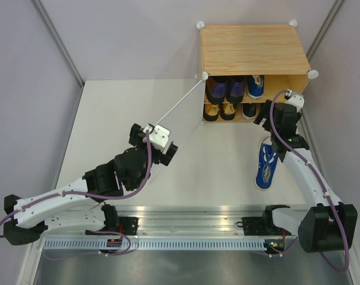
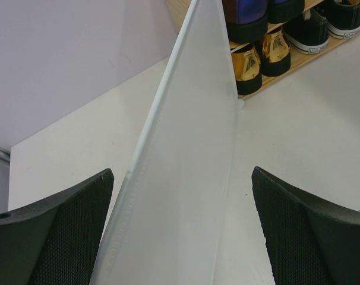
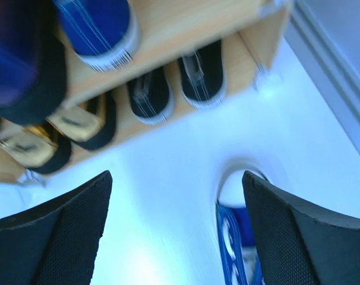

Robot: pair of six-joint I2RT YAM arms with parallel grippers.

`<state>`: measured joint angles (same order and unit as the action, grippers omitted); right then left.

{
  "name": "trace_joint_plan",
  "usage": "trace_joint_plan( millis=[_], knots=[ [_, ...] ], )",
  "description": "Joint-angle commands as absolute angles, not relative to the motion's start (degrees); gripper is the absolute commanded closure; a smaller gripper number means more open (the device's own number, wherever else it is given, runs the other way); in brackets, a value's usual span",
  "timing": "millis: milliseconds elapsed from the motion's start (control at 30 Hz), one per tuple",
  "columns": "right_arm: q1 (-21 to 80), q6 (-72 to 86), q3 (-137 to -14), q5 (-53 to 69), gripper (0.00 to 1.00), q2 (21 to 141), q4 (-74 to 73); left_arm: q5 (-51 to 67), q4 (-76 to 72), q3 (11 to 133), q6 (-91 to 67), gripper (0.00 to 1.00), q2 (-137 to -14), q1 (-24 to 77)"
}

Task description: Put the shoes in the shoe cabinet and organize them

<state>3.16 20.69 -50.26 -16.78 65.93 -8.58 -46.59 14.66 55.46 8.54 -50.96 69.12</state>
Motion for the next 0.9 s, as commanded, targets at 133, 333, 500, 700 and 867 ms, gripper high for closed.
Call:
trace_joint_plan(
  millis=[133, 333, 500, 700, 867],
  knots=[
    [2.9, 27.68, -46.86, -20.39, 0.06, 58.2, -27.07, -47.2, 13.45, 56.51, 9.49, 0.0, -50.27, 68.82],
    [2.99, 31.37, -42.28, -22.76, 0.08, 56.51, -28.65, -47.2, 13.54, 56.43, 9.32, 0.0, -50.8, 68.82],
    [2.99, 33.13, -40.7, -24.26, 0.07, 59.5, -28.3, -47.81, 13.53, 56.34, 9.49, 0.0, -52.38, 68.82],
    [2.99, 33.31, -38.94, -23.38, 0.02, 64.51, -25.85, -47.9, 13.54, 56.25, 9.32, 0.01, -53.09, 68.82],
    [2.9, 32.87, -39.11, -24.25, 0.02, 69.69, -23.91, -47.9, 13.54, 56.25, 9.49, 0.01, -52.82, 68.82]
  ],
)
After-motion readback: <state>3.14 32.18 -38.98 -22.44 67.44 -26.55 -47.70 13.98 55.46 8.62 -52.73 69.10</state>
